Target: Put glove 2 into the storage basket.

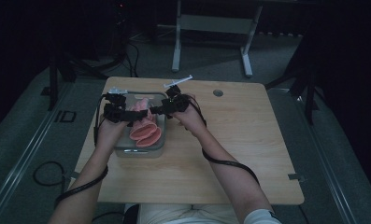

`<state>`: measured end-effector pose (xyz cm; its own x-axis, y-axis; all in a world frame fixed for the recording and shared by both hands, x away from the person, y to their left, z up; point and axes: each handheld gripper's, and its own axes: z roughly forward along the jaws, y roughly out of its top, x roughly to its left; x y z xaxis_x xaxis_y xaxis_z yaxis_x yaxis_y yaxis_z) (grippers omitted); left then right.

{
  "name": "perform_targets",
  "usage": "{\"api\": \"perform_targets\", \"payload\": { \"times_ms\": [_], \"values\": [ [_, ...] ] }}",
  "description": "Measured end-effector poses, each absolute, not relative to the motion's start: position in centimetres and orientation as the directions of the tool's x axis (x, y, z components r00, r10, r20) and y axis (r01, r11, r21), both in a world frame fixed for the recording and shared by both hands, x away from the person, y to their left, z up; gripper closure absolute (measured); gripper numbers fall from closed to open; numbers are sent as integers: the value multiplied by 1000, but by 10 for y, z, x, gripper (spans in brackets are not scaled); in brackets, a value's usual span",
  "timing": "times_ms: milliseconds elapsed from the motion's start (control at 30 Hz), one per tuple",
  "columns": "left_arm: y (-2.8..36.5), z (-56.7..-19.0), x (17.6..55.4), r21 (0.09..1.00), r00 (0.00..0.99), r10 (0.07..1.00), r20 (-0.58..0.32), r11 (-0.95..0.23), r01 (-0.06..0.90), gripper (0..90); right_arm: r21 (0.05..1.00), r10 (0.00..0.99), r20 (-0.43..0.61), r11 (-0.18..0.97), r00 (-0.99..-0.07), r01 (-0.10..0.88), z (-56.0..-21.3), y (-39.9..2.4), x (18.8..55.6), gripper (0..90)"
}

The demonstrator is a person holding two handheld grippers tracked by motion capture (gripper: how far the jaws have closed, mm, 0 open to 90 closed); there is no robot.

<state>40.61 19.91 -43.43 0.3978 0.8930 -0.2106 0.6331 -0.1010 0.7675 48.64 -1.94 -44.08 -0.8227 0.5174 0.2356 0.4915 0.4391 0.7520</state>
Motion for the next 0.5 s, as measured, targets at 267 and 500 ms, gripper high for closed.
{"api": "perform_targets", "payload": {
  "times_ms": [267,500],
  "values": [
    [188,-428,397,811,438,874,-211,-94,577,12,769,521,205,438,-828,466,-441,-41,484,183],
    [170,-426,390,817,484,859,-168,-154,556,12,772,543,176,442,-821,458,-444,-59,482,180]
  ]
}}
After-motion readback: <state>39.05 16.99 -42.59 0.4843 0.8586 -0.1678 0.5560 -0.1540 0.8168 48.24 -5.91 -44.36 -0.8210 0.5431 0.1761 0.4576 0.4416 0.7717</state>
